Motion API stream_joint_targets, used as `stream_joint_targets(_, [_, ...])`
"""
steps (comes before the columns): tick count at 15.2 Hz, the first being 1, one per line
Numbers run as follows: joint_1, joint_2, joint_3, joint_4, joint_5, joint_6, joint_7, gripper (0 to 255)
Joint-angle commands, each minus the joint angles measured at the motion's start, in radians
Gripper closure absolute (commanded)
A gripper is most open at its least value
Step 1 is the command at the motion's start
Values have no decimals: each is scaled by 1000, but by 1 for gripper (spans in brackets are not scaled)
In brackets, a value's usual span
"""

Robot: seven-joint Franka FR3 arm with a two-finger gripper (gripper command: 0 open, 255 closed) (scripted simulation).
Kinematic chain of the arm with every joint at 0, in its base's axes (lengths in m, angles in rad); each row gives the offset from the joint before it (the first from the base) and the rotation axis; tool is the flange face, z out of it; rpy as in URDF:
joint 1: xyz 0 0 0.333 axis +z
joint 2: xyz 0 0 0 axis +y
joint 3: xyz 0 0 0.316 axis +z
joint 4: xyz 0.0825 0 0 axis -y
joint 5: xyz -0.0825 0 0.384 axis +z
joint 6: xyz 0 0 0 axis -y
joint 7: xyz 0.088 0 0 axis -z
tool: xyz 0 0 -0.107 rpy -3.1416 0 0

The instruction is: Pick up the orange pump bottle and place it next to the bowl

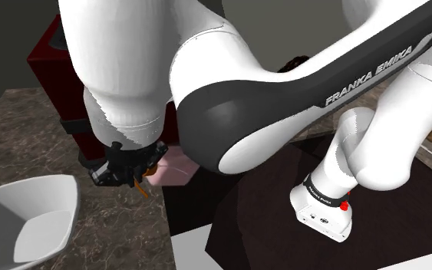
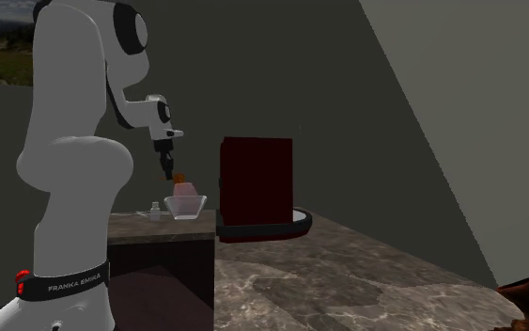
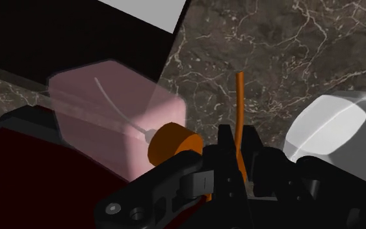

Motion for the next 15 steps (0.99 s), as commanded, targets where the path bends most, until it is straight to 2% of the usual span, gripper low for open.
stream_joint_targets(1, [0, 13, 1, -14, -11, 25, 9, 255])
stream_joint_targets(7, [0, 50, 3, -60, -46, 99, 41, 255])
stream_joint_targets(15, [1, 53, 3, -63, -49, 104, 43, 255])
